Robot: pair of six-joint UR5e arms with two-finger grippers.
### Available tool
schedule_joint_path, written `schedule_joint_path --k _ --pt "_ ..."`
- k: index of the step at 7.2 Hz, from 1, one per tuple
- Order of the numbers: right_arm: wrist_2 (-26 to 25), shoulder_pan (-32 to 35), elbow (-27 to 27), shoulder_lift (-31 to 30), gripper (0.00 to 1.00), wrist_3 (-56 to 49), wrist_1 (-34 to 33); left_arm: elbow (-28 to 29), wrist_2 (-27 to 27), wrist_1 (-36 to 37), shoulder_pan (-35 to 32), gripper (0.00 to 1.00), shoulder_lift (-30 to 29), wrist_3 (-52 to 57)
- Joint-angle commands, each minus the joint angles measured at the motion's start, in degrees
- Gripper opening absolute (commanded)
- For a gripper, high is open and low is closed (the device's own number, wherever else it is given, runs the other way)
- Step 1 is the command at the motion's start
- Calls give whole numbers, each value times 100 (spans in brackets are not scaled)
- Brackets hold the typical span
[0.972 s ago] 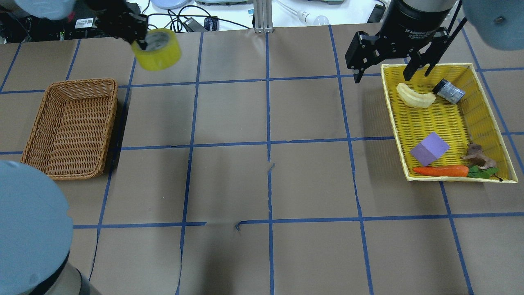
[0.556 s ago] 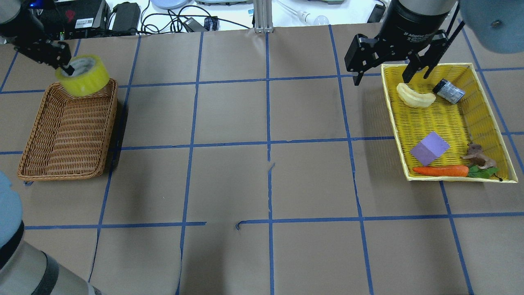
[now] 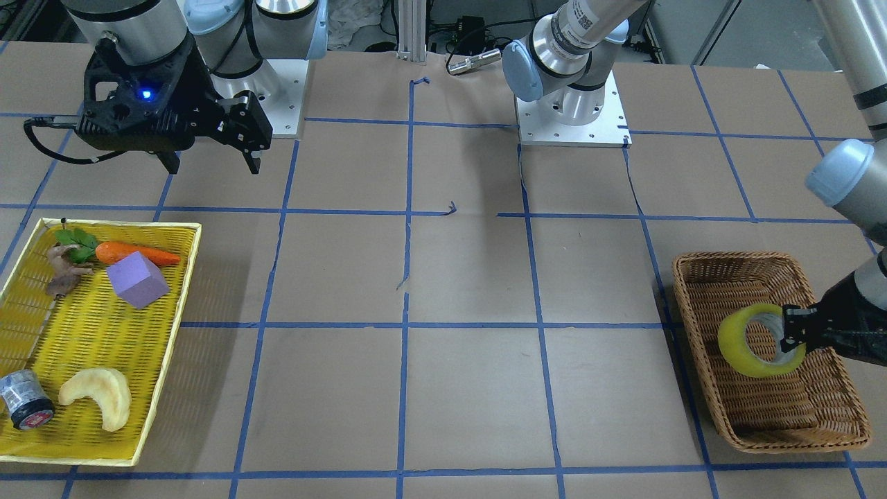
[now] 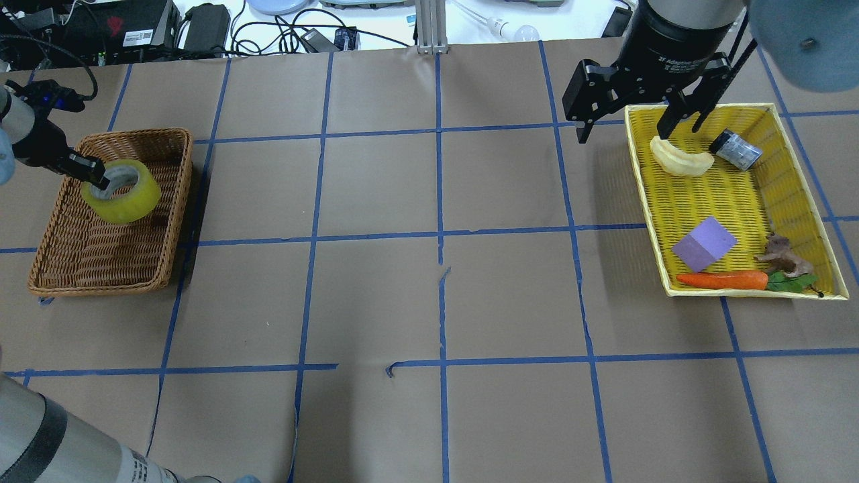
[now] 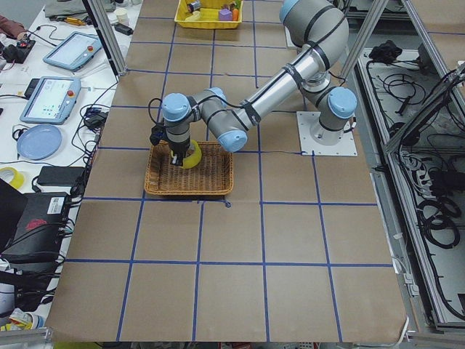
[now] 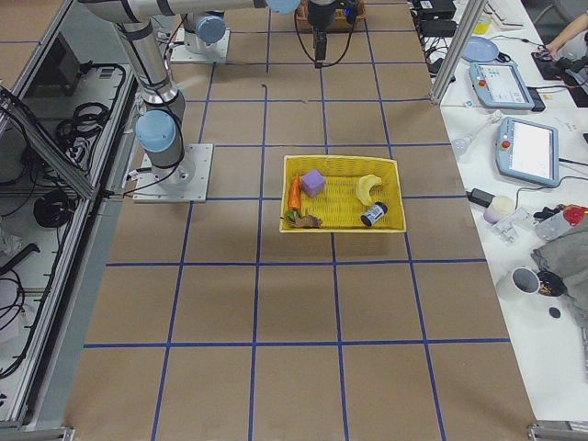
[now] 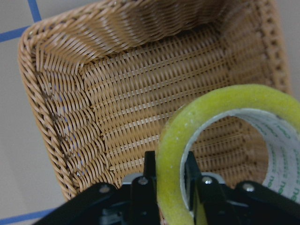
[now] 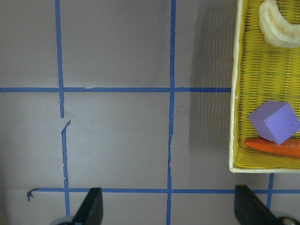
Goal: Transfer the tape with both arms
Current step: 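Lift the tape roll with the left gripper and carry it over the wicker basket, then lower the tape into the wicker basket and open the left gripper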
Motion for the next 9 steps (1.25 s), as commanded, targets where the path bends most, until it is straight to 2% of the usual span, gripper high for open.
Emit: schedule_joint_path --k 1,2,5,6,7,8,9 --pt "1 6 23 0 100 -2 -1 -211 -34 174 190 27 -78 127" --pt "1 6 23 0 100 -2 -1 -211 -8 113 225 98 -52 153" --pt "10 6 23 0 100 -2 -1 -35 246 -677 103 100 465 -3" --pt "1 6 23 0 100 -2 -1 43 229 -1122 68 100 737 -448" --pt "10 6 23 0 100 -2 -1 175 229 -1527 -280 100 1018 -1184" --pt "10 6 23 0 100 -2 -1 359 421 -1931 -841 100 1290 -1905" --pt "10 6 23 0 100 -2 -1 482 353 -2301 -1403 100 1519 -2852"
